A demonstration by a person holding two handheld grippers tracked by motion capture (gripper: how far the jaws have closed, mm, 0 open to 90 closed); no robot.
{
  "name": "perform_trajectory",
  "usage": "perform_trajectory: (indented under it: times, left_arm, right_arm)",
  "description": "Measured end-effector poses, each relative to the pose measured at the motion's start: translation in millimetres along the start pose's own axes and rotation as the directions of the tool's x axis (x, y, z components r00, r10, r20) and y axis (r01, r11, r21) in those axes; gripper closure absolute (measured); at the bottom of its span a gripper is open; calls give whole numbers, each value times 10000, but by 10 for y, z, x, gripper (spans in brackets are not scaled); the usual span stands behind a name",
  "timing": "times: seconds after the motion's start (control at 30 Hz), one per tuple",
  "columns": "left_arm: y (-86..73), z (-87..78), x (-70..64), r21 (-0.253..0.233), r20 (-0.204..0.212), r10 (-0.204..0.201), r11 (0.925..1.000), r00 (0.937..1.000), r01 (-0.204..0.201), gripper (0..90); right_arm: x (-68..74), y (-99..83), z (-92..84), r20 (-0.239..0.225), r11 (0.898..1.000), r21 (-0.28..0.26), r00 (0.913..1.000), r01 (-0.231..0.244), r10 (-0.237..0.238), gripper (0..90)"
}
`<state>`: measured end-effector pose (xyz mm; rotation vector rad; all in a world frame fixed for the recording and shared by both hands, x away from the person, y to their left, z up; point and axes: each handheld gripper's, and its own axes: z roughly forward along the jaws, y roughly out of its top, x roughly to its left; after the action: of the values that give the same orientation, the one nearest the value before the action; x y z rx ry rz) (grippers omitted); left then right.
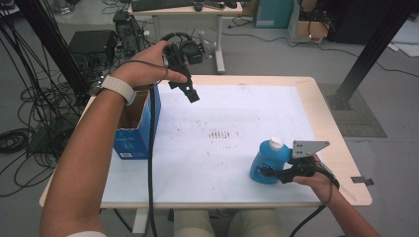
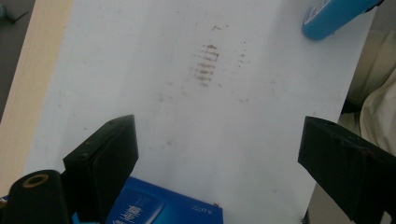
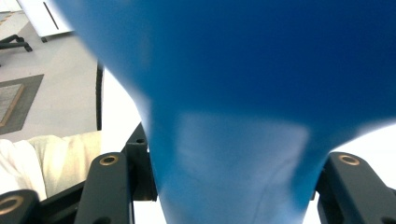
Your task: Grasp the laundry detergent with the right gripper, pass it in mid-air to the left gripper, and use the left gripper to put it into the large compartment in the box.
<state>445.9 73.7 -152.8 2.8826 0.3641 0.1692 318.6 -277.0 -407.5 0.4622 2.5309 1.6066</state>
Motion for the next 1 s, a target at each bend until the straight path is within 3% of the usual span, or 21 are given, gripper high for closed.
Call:
perform_trajectory:
  times: [0.13, 0.27, 0.47, 0.63, 0.83, 0.9, 1.0]
  left_arm:
    - [7, -35, -44, -73, -50, -47, 10000, 10000, 46, 111]
    - [-2, -103, -130, -133, -197, -99, 9999, 9998, 97, 106]
    - [-1, -218, -211, -224, -356, -155, 9996, 9992, 147, 94]
    - [16, -269, -264, -229, -135, -413, 9989, 9991, 409, 39]
    - [70, -342, -364, -263, -90, -199, 9995, 9998, 197, 44]
    - [89, -342, -411, -438, 13, -57, 9990, 10000, 57, 46]
    - [139, -364, -492, -253, 1, 244, 9994, 9997, -244, 45]
  right_arm:
    - [-11, 8, 0, -41, 10000, 15, 10000, 0, 0, 423]
    - [-49, 27, 17, -204, 9992, -115, 9990, 393, -395, 424]
    - [-49, 110, 11, -349, 9993, -112, 9987, 369, -372, 424]
    - [-66, 197, 11, -573, 9994, -154, 9978, 317, -325, 424]
    - [-99, 323, -10, -1004, 9997, 4, 9947, 232, -231, 423]
    - [-93, 380, -32, -1254, 9996, 165, 9918, -243, 262, 422]
    - [-123, 527, -41, -1624, 9995, 284, 9865, -145, 189, 422]
